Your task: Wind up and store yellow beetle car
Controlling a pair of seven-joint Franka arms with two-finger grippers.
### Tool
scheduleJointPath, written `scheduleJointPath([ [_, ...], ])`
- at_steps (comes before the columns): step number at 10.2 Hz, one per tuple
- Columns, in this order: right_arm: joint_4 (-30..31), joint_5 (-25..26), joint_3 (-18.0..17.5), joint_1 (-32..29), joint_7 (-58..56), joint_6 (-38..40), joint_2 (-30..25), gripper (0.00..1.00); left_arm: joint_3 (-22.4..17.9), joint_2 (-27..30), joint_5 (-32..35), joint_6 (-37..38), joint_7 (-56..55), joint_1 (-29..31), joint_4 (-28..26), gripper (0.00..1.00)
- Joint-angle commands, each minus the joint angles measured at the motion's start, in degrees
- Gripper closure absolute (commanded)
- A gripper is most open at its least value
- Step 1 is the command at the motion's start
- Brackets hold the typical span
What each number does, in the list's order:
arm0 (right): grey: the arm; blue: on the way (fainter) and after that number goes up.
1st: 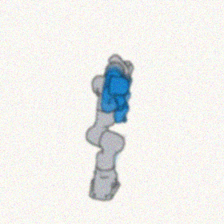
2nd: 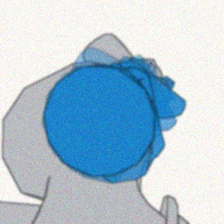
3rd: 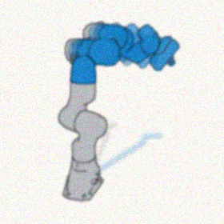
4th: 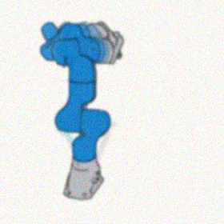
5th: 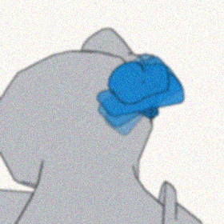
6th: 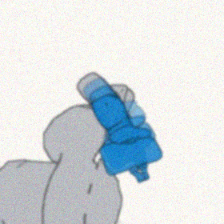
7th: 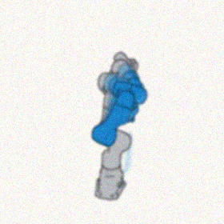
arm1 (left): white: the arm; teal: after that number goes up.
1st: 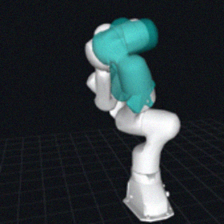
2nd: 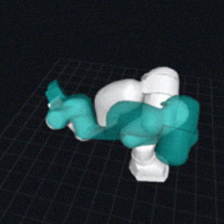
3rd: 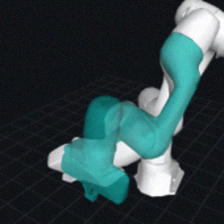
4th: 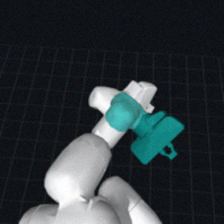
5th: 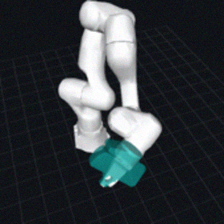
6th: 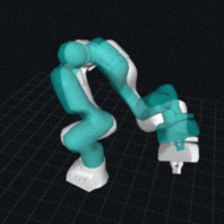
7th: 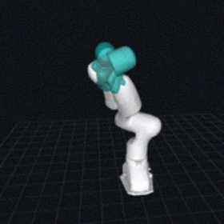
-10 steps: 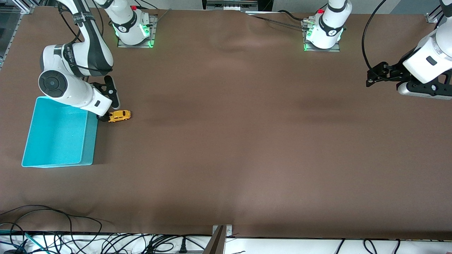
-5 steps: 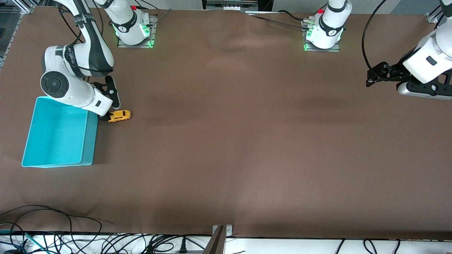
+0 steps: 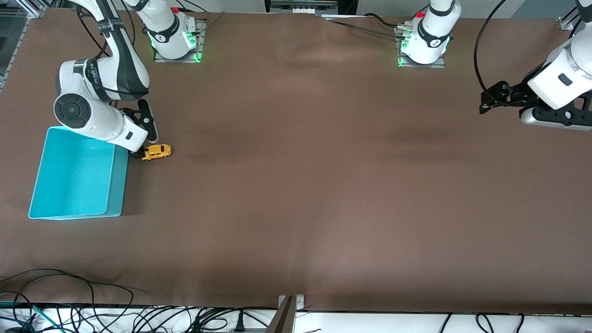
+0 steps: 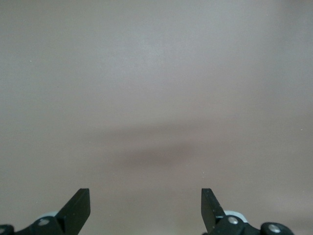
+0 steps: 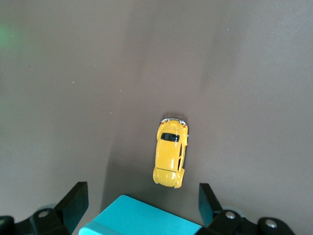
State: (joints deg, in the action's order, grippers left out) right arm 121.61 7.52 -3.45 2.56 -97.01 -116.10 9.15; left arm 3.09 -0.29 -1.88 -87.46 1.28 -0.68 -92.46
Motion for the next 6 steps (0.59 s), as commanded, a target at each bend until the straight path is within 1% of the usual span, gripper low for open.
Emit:
scheduleJointPath([
  [1,1.4,0.9,-0.6,-0.6,0.0,-1.1,-1.0,0.00,0.0,-0.2,0.3,1.1,-0.6,-0.1,1.1,0.00],
  [6,1.3,0.9,-0.6,-1.1,-0.5,-1.1,-1.1,0.00,0.0,-0.1,0.3,1.1,-0.6,-0.1,1.1,0.00],
])
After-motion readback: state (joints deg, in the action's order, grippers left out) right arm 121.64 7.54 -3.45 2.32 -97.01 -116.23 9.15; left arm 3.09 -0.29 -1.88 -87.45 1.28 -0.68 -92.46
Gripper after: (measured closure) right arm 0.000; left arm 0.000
